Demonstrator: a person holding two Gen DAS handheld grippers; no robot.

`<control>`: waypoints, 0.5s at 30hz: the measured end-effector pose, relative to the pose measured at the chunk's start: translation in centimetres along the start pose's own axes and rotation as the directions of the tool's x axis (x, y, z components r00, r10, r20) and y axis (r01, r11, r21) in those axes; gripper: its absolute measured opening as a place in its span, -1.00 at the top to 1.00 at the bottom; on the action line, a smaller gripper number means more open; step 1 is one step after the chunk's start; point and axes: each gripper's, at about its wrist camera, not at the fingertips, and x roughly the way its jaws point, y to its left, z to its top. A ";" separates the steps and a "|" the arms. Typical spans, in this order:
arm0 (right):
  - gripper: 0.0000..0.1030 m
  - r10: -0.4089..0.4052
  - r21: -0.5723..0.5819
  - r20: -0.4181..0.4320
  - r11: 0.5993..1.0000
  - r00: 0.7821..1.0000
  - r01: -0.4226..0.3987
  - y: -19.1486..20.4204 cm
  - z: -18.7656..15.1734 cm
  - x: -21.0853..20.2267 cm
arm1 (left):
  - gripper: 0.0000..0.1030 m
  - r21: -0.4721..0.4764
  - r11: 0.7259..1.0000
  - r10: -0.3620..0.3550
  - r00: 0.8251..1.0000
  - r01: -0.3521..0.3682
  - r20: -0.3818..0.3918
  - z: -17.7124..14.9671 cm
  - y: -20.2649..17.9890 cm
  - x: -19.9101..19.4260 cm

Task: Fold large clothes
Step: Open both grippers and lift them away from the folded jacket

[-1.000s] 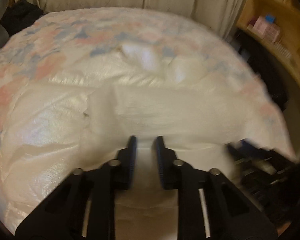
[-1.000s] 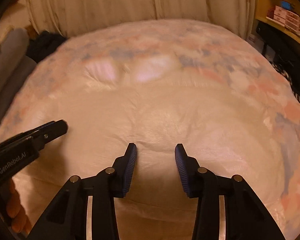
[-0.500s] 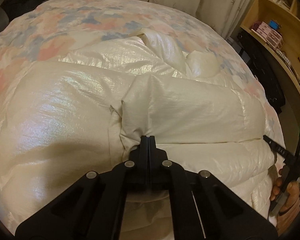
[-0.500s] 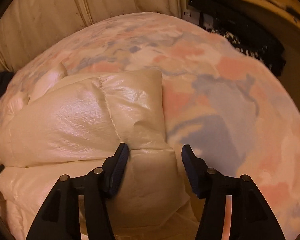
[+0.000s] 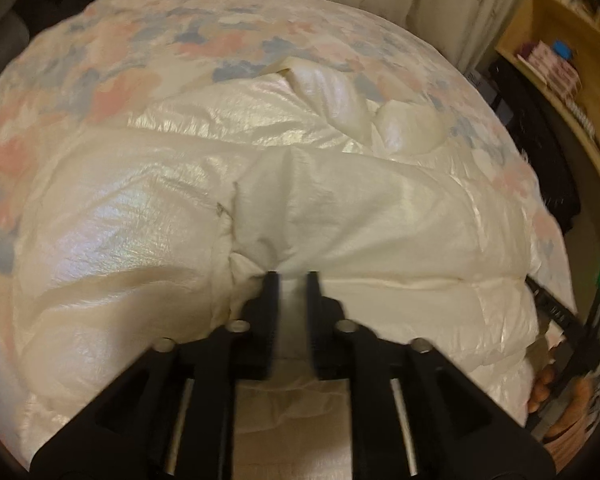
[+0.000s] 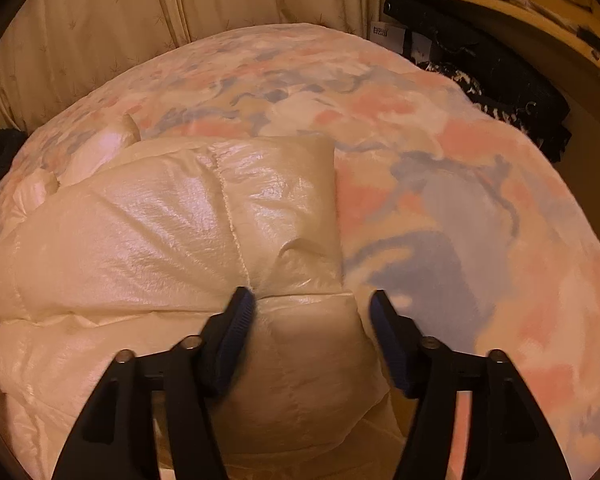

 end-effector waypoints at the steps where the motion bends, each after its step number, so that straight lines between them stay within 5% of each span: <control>1: -0.67 0.016 0.006 0.000 1.000 1.000 -0.016 -0.1 0.0 -0.2 | 0.25 0.013 1.000 0.003 1.000 -0.003 0.005 -0.1 -0.4 -0.3; 4: -0.75 0.089 0.023 0.011 0.996 0.996 -0.089 -0.2 -0.2 -0.7 | -0.19 0.031 1.000 -0.002 0.999 0.001 0.042 -0.6 -1.3 -1.7; 15: -0.73 0.087 0.030 -0.010 0.996 0.996 -0.087 1.3 -1.2 -4.1 | -0.19 0.140 0.990 -0.037 0.995 0.024 0.094 -3.1 -3.9 -6.7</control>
